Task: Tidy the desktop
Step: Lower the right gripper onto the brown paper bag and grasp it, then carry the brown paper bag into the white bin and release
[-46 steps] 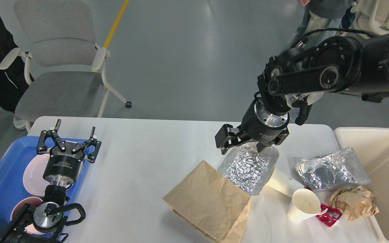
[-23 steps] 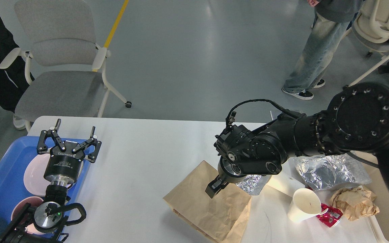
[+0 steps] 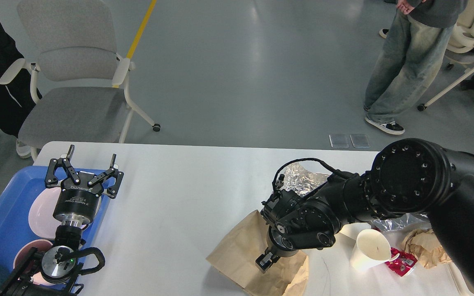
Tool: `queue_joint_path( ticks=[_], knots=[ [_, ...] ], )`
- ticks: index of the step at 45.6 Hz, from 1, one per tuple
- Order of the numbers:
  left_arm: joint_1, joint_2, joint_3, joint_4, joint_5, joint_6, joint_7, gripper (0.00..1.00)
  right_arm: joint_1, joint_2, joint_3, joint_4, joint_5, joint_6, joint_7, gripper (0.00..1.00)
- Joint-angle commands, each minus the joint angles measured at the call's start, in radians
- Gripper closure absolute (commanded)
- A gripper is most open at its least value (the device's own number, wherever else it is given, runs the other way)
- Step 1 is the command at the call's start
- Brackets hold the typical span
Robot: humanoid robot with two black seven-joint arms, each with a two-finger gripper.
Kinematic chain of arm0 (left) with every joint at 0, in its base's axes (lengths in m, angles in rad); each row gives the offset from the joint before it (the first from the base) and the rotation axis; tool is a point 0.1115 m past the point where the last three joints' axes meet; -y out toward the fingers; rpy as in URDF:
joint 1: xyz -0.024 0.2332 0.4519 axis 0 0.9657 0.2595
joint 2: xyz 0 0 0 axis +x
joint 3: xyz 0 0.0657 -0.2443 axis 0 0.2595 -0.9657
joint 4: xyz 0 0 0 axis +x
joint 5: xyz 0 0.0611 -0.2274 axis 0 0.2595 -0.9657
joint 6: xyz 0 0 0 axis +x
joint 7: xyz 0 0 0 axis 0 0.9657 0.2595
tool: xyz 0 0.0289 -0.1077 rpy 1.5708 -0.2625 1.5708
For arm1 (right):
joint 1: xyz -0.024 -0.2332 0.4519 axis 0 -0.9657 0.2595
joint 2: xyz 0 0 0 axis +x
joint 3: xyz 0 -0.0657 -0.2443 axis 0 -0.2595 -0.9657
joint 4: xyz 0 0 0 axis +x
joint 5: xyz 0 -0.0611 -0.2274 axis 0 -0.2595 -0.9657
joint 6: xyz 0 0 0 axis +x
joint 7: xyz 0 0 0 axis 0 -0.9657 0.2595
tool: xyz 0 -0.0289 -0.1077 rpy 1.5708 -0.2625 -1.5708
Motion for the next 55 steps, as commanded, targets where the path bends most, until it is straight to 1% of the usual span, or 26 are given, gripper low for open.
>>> queue_joint_path(
  ticks=[1, 5, 10, 15, 23, 32, 35, 41, 47, 51, 55],
  knots=[
    [0.000, 0.002, 0.000, 0.000, 0.000, 0.000, 0.000, 0.04, -0.006, 0.005, 0.007, 0.027, 0.047, -0.020, -0.008, 1.00],
    [0.000, 0.000, 0.000, 0.000, 0.000, 0.000, 0.000, 0.04, -0.003, 0.005, 0.007, 0.037, 0.172, -0.030, -0.006, 1.00],
    [0.000, 0.000, 0.000, 0.000, 0.000, 0.000, 0.000, 0.04, 0.006, 0.005, 0.007, 0.037, 0.261, -0.058, -0.008, 1.00],
    [0.000, 0.000, 0.000, 0.000, 0.000, 0.000, 0.000, 0.04, 0.010, 0.006, 0.007, 0.045, 0.278, -0.092, -0.006, 1.00],
    [0.000, 0.000, 0.000, 0.000, 0.000, 0.000, 0.000, 0.04, 0.018, 0.006, 0.011, 0.056, 0.290, -0.096, -0.008, 1.00],
    [0.000, 0.000, 0.000, 0.000, 0.000, 0.000, 0.000, 0.04, 0.030, 0.006, 0.011, 0.056, 0.380, -0.099, -0.006, 1.00],
    [0.000, 0.000, 0.000, 0.000, 0.000, 0.000, 0.000, 0.04, 0.052, 0.006, 0.011, 0.080, 0.403, -0.098, -0.006, 1.00],
    [0.000, 0.000, 0.000, 0.000, 0.000, 0.000, 0.000, 0.04, 0.200, -0.023, 0.011, 0.191, 0.518, -0.090, -0.005, 1.00],
    [0.000, 0.000, 0.000, 0.000, 0.000, 0.000, 0.000, 0.04, 0.392, -0.148, 0.004, 0.323, 0.692, -0.055, 0.003, 1.00],
    [0.000, 0.000, 0.000, 0.000, 0.000, 0.000, 0.000, 0.04, 0.553, -0.222, -0.009, 0.424, 0.742, -0.003, 0.006, 1.00],
    [0.000, 0.002, 0.000, 0.000, 0.000, 0.000, 0.000, 0.04, 0.706, -0.316, -0.021, 0.498, 0.775, 0.094, 0.006, 1.00]
  ],
)
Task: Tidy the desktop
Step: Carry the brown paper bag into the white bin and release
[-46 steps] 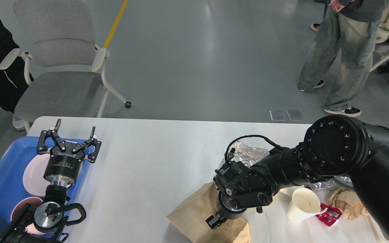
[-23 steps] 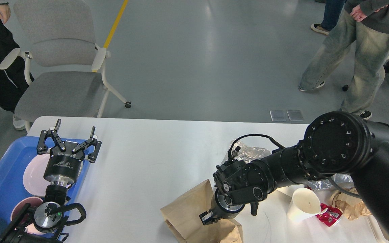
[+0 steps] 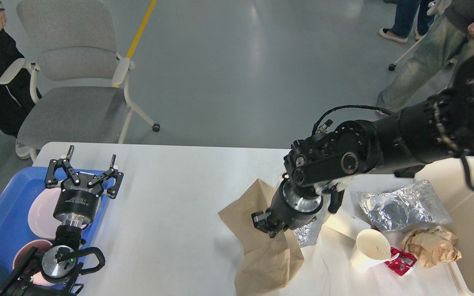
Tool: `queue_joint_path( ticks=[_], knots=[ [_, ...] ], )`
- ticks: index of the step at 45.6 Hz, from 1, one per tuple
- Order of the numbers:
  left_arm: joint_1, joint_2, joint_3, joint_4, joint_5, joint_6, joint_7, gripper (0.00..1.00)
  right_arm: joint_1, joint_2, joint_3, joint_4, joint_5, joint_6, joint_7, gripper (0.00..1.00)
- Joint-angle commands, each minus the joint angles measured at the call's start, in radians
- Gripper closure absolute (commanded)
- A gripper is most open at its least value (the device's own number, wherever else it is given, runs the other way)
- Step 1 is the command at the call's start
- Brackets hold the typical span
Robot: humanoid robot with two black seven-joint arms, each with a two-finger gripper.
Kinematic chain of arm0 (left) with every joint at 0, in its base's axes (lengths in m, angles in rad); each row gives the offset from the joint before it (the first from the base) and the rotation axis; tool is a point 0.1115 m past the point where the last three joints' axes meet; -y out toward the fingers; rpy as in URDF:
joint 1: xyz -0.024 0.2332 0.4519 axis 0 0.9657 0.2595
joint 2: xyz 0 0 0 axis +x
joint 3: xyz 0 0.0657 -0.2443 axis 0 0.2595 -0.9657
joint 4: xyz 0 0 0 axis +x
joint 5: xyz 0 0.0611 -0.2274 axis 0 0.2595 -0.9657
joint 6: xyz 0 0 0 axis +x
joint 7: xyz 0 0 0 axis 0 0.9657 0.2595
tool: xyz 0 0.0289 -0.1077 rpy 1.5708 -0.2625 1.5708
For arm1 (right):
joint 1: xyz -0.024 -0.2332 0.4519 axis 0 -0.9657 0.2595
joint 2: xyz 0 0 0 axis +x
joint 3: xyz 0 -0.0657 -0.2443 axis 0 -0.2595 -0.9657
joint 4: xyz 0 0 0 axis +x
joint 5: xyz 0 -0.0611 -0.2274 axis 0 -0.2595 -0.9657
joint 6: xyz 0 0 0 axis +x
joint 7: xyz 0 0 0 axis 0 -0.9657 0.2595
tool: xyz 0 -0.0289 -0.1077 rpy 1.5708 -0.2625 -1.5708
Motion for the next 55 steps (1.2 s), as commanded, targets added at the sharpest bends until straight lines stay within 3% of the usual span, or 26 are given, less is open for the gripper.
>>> queue_joint_path(
  ticks=[1, 7, 12, 14, 19, 22, 28, 34, 44, 55],
  knots=[
    [0.000, 0.000, 0.000, 0.000, 0.000, 0.000, 0.000, 0.04, 0.230, -0.126, -0.023, 0.107, 0.061, 0.139, 0.000, 1.00],
    [0.000, 0.002, 0.000, 0.000, 0.000, 0.000, 0.000, 0.04, 0.431, -0.147, -0.144, 0.110, 0.210, 0.291, 0.001, 1.00],
    [0.000, 0.002, 0.000, 0.000, 0.000, 0.001, 0.000, 0.04, 0.557, -0.149, -0.270, 0.110, 0.254, 0.349, 0.009, 1.00],
    [0.000, 0.002, 0.000, 0.000, 0.000, 0.001, 0.000, 0.04, 0.583, -0.147, -0.328, 0.112, 0.259, 0.358, 0.029, 1.00],
    [0.000, 0.002, 0.000, 0.000, 0.000, 0.001, 0.000, 0.04, 0.603, -0.138, -0.469, 0.106, 0.259, 0.358, 0.143, 1.00],
    [0.000, 0.002, 0.000, 0.000, 0.000, 0.000, 0.000, 0.04, 0.603, -0.135, -0.542, 0.099, 0.259, 0.345, 0.190, 1.00],
    [0.000, 0.002, 0.000, 0.000, 0.000, 0.001, 0.000, 0.04, 0.585, -0.180, -0.727, 0.037, 0.259, 0.325, 0.204, 1.00],
    [0.002, 0.002, 0.000, 0.000, 0.000, 0.001, 0.000, 0.04, 0.447, -0.351, -0.861, -0.110, 0.247, 0.279, 0.204, 1.00],
    [0.002, 0.002, 0.000, 0.001, 0.000, 0.001, 0.000, 0.04, 0.137, -0.672, -0.836, -0.474, 0.191, 0.237, 0.193, 1.00],
    [0.000, 0.002, 0.000, 0.001, 0.000, 0.001, 0.000, 0.04, -0.426, -0.867, -0.544, -0.781, 0.202, -0.082, 0.191, 1.00]
  ],
)
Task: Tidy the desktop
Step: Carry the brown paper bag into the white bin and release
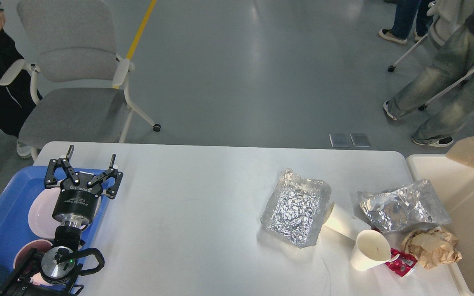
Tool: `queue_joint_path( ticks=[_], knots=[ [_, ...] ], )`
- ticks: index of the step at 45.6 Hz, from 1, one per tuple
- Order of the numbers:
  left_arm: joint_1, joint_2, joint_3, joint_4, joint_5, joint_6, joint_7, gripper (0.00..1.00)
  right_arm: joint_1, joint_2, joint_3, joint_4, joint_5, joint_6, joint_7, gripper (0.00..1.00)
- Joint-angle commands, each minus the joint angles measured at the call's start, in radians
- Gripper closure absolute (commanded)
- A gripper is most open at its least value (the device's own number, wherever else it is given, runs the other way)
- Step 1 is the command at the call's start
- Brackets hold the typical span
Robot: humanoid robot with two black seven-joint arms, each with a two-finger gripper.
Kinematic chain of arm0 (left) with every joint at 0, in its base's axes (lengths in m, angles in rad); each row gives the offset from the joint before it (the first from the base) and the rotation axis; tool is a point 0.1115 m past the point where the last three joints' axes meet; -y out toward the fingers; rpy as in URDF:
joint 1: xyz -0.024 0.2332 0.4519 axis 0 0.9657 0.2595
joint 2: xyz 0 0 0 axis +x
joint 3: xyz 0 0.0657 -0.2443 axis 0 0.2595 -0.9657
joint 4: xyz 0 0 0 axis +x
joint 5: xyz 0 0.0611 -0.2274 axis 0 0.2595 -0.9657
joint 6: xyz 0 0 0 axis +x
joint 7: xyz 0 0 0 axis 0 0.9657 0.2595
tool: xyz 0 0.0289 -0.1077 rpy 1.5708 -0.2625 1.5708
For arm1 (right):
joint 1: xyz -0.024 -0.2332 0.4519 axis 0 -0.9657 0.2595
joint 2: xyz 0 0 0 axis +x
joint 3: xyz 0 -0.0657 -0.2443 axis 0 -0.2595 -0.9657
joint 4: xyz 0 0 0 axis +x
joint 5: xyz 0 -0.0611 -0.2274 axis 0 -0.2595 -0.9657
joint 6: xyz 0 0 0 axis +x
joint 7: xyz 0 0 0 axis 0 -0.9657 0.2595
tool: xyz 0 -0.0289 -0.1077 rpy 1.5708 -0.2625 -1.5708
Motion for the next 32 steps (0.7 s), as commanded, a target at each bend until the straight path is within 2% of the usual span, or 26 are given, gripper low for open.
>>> queue_joint_path(
  ticks=[1, 9, 16, 21, 32],
  knots=[
    [0.000, 0.000, 0.000, 0.000, 0.000, 0.000, 0.000, 0.04, -0.351, -0.075, 0.198, -0.180, 0.012, -0.159, 0.001, 1.00],
    [-0.001, 0.000, 0.000, 0.000, 0.000, 0.000, 0.000, 0.04, -0.860, -0.016, 0.592, -0.402, 0.017, -0.276, -0.002, 1.00],
    [-0.001, 0.000, 0.000, 0.000, 0.000, 0.000, -0.001, 0.04, -1.233, 0.241, 0.784, -0.781, 0.015, -0.380, -0.004, 1.00],
    [-0.001, 0.000, 0.000, 0.000, -0.001, 0.000, -0.001, 0.04, -1.337, 0.372, 0.783, -0.924, 0.015, -0.412, -0.005, 1.00],
    [-0.001, 0.000, 0.000, 0.000, -0.001, 0.000, -0.001, 0.04, -1.354, 0.430, 0.784, -0.927, 0.008, -0.435, -0.030, 1.00]
  ],
)
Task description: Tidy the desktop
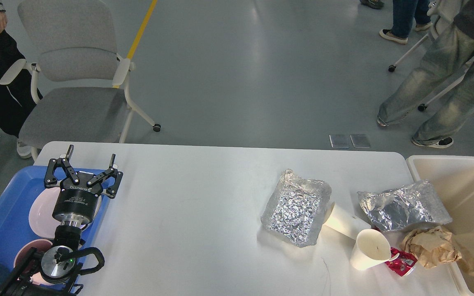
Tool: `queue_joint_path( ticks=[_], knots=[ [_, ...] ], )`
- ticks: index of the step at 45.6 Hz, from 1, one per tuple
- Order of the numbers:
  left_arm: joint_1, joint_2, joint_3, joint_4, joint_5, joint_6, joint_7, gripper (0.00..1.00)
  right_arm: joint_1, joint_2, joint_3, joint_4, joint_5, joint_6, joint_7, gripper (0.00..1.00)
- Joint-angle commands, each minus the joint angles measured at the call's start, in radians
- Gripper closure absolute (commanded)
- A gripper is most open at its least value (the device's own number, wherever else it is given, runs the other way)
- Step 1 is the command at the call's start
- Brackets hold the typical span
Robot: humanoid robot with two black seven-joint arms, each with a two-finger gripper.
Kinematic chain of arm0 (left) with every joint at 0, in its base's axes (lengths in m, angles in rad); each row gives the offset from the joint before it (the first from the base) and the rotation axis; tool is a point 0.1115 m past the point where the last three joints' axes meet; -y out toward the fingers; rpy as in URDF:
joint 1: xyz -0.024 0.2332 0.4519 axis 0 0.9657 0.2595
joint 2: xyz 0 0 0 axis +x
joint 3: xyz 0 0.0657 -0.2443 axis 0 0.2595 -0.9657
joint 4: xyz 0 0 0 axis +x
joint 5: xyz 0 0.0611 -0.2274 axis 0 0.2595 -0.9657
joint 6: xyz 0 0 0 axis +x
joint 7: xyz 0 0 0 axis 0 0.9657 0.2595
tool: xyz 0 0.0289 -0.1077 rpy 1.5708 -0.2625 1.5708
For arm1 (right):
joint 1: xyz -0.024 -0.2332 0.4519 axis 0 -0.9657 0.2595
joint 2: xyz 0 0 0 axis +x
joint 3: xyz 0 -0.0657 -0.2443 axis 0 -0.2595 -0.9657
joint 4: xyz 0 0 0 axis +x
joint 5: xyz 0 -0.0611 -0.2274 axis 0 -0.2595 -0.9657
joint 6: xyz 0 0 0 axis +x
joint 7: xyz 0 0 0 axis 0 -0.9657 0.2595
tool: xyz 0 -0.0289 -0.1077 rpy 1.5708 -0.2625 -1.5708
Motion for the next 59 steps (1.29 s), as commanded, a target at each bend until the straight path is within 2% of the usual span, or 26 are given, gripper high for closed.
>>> queue_joint_path(
  ticks=[1, 10, 11, 12, 14, 15, 32, 39, 42, 47, 50, 53, 59],
  knots=[
    [0.000, 0.001, 0.000, 0.000, 0.001, 0.000, 0.000, 0.04, -0.009, 0.027, 0.001, -0.001, -0.005, -0.004, -0.007, 1.00],
    [0.000, 0.000, 0.000, 0.000, 0.000, 0.000, 0.000, 0.04, -0.011, 0.033, 0.002, 0.003, -0.007, -0.002, -0.007, 1.00],
    [0.000, 0.001, 0.000, 0.000, 0.000, 0.000, 0.000, 0.04, -0.011, 0.035, 0.002, 0.005, -0.005, -0.004, -0.004, 0.94],
    [0.000, 0.000, 0.000, 0.000, 0.001, 0.000, 0.002, 0.04, -0.009, 0.036, 0.002, 0.005, -0.004, -0.008, -0.004, 0.68],
    [0.000, 0.000, 0.000, 0.000, 0.001, 0.000, 0.000, 0.04, -0.002, 0.033, 0.002, 0.002, -0.001, -0.018, 0.000, 0.04],
    [0.000, 0.000, 0.000, 0.000, 0.000, 0.000, 0.002, 0.04, 0.006, 0.032, 0.005, 0.005, 0.002, -0.028, 0.002, 0.00],
    [0.000, 0.000, 0.000, 0.000, 0.001, 0.000, 0.002, 0.04, 0.003, 0.007, 0.001, 0.008, -0.007, -0.030, -0.007, 0.00],
    [0.000, 0.000, 0.000, 0.000, 0.001, 0.000, 0.002, 0.04, 0.050, -0.066, 0.001, 0.051, -0.015, -0.019, -0.018, 0.00],
    [0.000, 0.001, 0.000, 0.000, 0.000, 0.000, 0.000, 0.04, 0.119, -0.142, -0.005, 0.124, -0.030, -0.013, -0.055, 0.00],
    [0.000, 0.000, 0.000, 0.000, 0.000, 0.000, 0.002, 0.04, 0.316, -0.278, -0.027, 0.265, -0.148, 0.036, -0.203, 0.00],
    [0.000, 0.000, 0.000, 0.000, 0.000, 0.000, 0.002, 0.04, 0.484, -0.338, -0.034, 0.342, -0.228, 0.105, -0.256, 0.00],
    [0.000, 0.000, 0.000, 0.000, 0.000, 0.000, 0.000, 0.04, 0.658, -0.373, -0.042, 0.417, -0.292, 0.188, -0.271, 0.00],
    [0.000, 0.000, 0.000, 0.000, 0.000, 0.000, 0.002, 0.04, 0.952, -0.380, -0.077, 0.563, -0.398, 0.375, -0.274, 0.00]
  ],
)
